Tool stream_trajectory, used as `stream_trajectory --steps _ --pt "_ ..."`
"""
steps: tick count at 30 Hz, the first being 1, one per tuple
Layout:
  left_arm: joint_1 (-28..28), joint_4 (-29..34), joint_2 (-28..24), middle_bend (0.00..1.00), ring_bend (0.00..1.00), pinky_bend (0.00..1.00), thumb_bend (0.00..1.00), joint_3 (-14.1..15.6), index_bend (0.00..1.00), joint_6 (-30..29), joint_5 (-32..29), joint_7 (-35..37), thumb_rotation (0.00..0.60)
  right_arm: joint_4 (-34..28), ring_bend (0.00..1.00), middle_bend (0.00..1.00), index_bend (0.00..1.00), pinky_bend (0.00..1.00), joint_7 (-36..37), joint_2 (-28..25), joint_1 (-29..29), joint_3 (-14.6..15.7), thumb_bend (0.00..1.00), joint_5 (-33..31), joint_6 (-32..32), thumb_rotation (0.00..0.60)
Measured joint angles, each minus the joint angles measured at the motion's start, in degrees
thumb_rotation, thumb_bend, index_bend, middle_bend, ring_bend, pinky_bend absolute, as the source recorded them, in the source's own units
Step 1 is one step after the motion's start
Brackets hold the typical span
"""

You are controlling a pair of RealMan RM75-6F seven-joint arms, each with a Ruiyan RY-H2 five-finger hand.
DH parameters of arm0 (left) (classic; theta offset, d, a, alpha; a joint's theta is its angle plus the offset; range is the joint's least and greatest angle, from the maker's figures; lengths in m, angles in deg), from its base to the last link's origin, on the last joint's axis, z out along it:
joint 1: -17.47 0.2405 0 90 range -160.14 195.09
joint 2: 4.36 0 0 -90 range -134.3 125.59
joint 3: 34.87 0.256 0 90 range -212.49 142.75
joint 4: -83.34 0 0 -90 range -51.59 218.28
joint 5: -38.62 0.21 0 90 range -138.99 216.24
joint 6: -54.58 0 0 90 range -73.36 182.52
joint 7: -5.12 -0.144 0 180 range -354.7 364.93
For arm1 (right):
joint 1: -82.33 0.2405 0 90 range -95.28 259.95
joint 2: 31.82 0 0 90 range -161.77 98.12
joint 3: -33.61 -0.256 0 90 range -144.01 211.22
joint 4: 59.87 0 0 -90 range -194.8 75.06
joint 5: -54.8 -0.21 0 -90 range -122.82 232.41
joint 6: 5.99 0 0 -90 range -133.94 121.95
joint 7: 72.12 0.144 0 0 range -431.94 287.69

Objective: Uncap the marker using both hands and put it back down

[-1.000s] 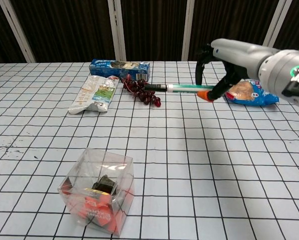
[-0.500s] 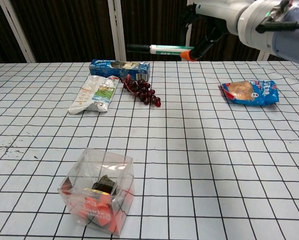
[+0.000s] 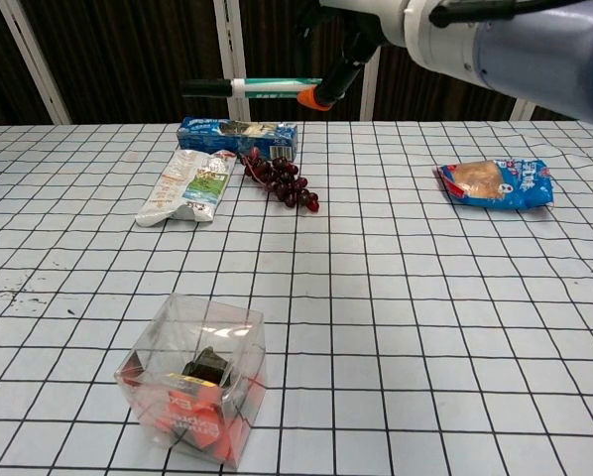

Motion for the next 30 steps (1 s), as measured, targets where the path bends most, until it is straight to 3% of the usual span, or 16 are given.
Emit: stream_trajectory --steps 14,30 --pt "-3.8 1.7 5.3 0.1 0.0 0.0 0.49 -1.0 0.29 0.4 0.7 -6.6 0.6 1.0 0.02 0.0 0.73 0.0 -3.8 5.2 7.6 -3.1 0.45 -9.0 -3.8 0.6" --pt "-8.0 -1.6 12.2 0.12 0.0 0.0 0.49 -2.2 0.32 1.0 0.9 -8.6 0.6 1.2 0.02 0.0 0.73 0.0 -4.7 7.5 11.7 -3.8 0.45 -11.5 -6.2 0.6"
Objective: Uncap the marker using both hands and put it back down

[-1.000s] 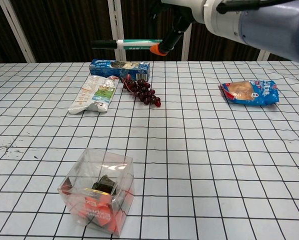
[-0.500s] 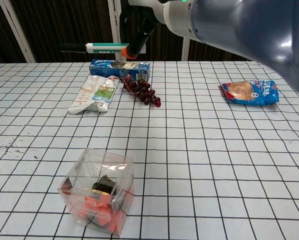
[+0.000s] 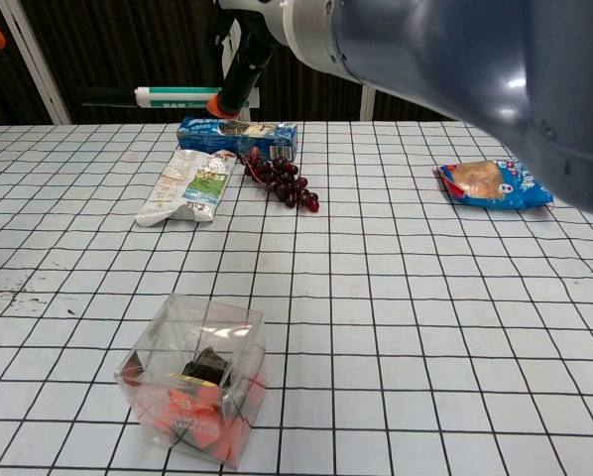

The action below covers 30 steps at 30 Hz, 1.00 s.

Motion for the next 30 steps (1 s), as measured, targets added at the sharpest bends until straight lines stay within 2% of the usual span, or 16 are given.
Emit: stream_trajectory --steps 14,30 --pt "-3.0 -1.9 3.9 0.14 0.0 0.0 0.48 -0.2 0.33 1.8 -0.4 -0.5 0.6 3.1 0.02 0.0 0.73 0.0 -0.6 0.6 3.0 -2.5 0.46 -4.5 -0.5 0.6" --pt "-5.9 -4.4 8.0 0.17 0.0 0.0 0.48 -1.2 0.42 1.3 0.8 -0.9 0.6 3.6 0.02 0.0 0.74 0.0 0.1 0.7 4.2 -1.9 0.46 -5.2 -0.7 0.6"
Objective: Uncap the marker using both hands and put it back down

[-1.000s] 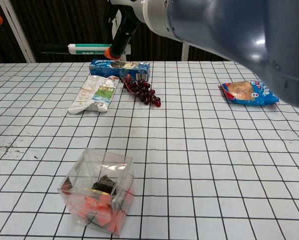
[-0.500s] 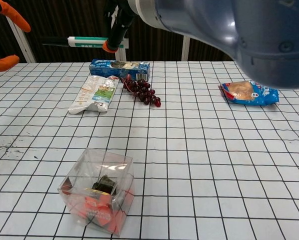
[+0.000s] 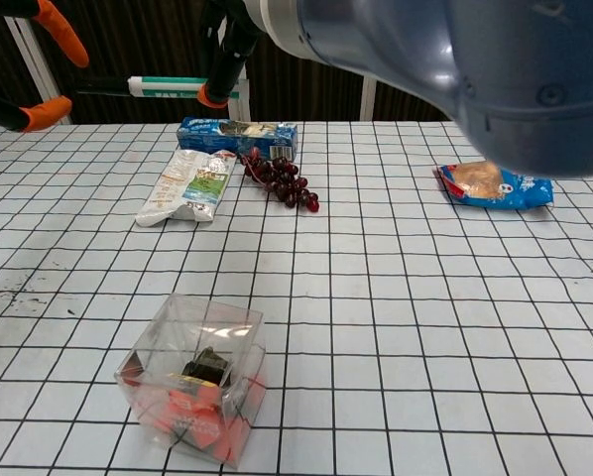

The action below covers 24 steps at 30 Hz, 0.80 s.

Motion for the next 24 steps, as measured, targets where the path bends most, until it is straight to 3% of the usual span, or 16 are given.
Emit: stream_trajectory --steps 24 --pt "-2.9 -2.3 3.7 0.24 0.0 0.0 0.49 -0.8 0.5 -0.1 0.1 -1.8 0.6 -0.5 0.02 0.0 0.74 0.0 1.5 -0.6 0.1 0.8 0.46 0.0 0.1 0.6"
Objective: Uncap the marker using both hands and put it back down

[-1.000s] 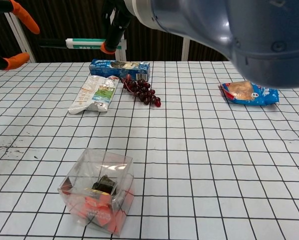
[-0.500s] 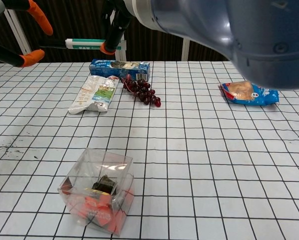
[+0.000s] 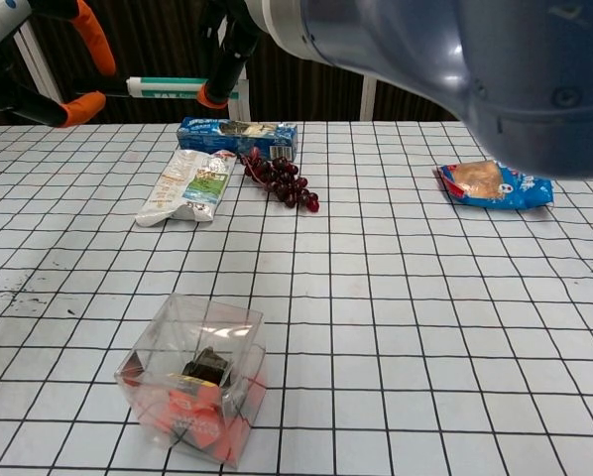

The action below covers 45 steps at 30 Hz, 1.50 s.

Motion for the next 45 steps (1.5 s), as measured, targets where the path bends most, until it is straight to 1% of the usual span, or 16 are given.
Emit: stream_trajectory --steps 17,23,28,39,45 --pt "-0.7 -0.9 0.9 0.24 0.0 0.0 0.49 0.1 0.5 -0.2 -0.5 -0.6 0.6 0.0 0.02 0.0 0.74 0.0 1.5 -0.6 -0.6 0.6 0.46 0.1 0.7 0.6" --pt "-0.6 -1.3 1.0 0.23 0.0 0.0 0.5 0.2 0.47 -0.5 -0.8 -0.5 0.6 0.2 0.02 0.0 0.74 0.0 1.7 -0.6 -0.6 0.8 0.46 0.1 0.9 0.6" --pt "-0.6 -1.7 0.8 0.23 0.0 0.0 0.49 0.2 0.46 -0.4 -1.0 0.0 0.6 0.5 0.02 0.0 0.74 0.0 2.0 -0.6 -0.5 0.9 0.47 0.2 1.2 0.6" --pt "-0.8 -2.6 1.0 0.25 0.0 0.0 0.5 0.5 0.5 -0.6 -0.5 1.3 0.6 0.6 0.02 0.0 0.74 0.0 2.3 -0.3 -0.2 1.0 0.47 0.4 1.4 0.6" --pt "-0.9 -3.1 1.2 0.25 0.0 0.0 0.5 0.6 0.51 -1.0 -0.1 2.0 0.6 0.6 0.02 0.0 0.74 0.0 2.5 -0.4 -0.3 1.1 0.47 0.3 1.3 0.6"
